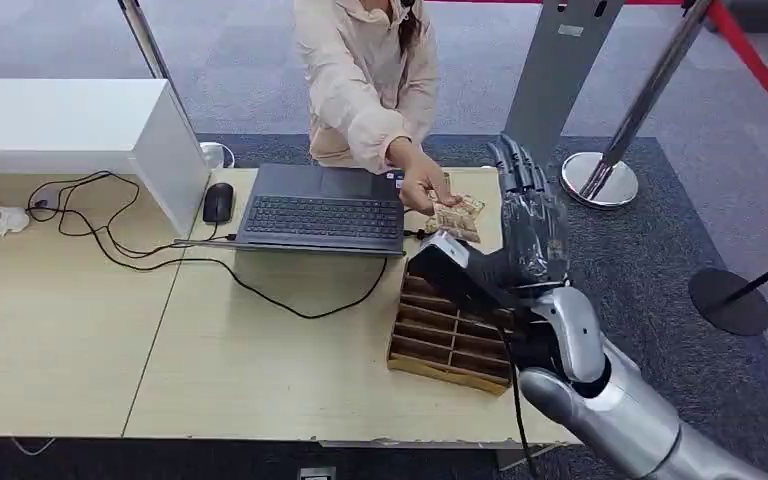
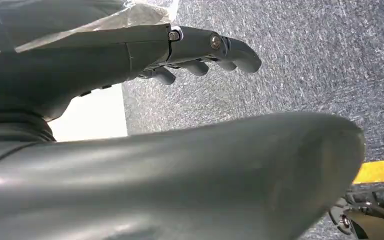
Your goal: Pass the card to the sensor for recognition and then transmit it.
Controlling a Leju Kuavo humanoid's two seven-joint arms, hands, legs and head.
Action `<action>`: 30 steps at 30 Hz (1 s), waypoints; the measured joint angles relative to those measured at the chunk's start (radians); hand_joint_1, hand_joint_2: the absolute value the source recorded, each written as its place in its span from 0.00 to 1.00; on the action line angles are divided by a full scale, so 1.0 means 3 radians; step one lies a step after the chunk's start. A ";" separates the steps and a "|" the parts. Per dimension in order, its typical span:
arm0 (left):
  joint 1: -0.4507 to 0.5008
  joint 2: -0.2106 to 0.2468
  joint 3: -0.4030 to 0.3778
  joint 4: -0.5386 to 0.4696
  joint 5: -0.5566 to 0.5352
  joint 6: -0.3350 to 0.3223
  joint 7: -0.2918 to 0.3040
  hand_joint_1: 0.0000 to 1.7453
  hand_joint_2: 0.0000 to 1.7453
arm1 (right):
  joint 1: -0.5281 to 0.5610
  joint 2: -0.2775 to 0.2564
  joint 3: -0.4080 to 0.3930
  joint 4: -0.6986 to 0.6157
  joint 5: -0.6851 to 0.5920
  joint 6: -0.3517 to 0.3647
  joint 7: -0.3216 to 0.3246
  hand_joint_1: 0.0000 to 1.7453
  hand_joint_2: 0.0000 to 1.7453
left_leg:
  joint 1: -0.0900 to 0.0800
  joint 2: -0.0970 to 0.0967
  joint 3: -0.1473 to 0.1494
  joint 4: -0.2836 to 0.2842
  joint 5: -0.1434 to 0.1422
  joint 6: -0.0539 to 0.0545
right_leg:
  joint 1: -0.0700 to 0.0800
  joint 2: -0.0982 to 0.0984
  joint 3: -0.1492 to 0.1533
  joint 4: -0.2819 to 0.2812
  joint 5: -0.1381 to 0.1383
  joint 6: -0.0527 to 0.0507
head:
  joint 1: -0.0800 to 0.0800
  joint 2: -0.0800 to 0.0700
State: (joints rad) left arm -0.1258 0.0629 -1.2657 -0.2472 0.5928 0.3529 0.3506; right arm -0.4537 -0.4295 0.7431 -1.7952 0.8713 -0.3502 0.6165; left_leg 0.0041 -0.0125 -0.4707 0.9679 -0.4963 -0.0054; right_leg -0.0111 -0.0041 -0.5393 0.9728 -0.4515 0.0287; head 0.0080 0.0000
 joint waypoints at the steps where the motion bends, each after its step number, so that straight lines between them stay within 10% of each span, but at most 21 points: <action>1: 0.0000 0.0000 0.0000 0.0000 0.0000 0.0000 0.0000 0.00 0.00 | -0.0004 0.0010 0.0009 0.0018 -0.0006 0.0001 -0.0005 0.09 1.00 | 0.0000 0.0000 0.0000 0.0000 0.0000 0.0000 | 0.0000 0.0000 0.0000 0.0000 0.0000 0.0000 | 0.0000 0.0000; 5: -0.0002 0.0000 0.0000 0.0000 0.0000 -0.0005 0.0000 0.00 0.00 | -0.0028 0.0046 0.0048 0.0089 -0.0032 0.0004 -0.0014 0.22 1.00 | 0.0000 0.0000 -0.0001 0.0000 0.0000 0.0000 | 0.0000 0.0000 0.0000 0.0000 0.0000 0.0000 | 0.0000 0.0000; 9: -0.0002 0.0000 0.0000 0.0000 0.0000 -0.0005 -0.0003 0.00 0.00 | -0.0045 0.0064 0.0085 0.0137 -0.0062 0.0004 -0.0020 0.99 1.00 | 0.0000 0.0000 0.0000 0.0000 0.0000 0.0000 | 0.0000 0.0000 0.0000 0.0000 0.0000 0.0000 | 0.0000 0.0000; 30: -0.0001 0.0000 0.0000 0.0000 -0.0011 -0.0009 -0.0014 0.00 0.00 | -0.0114 0.0088 0.0147 0.0318 -0.0206 0.0043 -0.0019 1.00 1.00 | 0.0000 0.0000 0.0000 0.0000 0.0000 0.0000 | 0.0000 0.0000 0.0000 0.0000 0.0000 0.0000 | 0.0000 0.0000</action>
State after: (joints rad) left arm -0.1262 0.0629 -1.2657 -0.2472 0.5894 0.3502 0.3464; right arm -0.4880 -0.4032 0.7874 -1.6998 0.8095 -0.3372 0.6107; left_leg 0.0041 -0.0125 -0.4706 0.9679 -0.4963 -0.0054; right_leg -0.0111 -0.0041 -0.5393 0.9729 -0.4515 0.0287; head 0.0080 0.0000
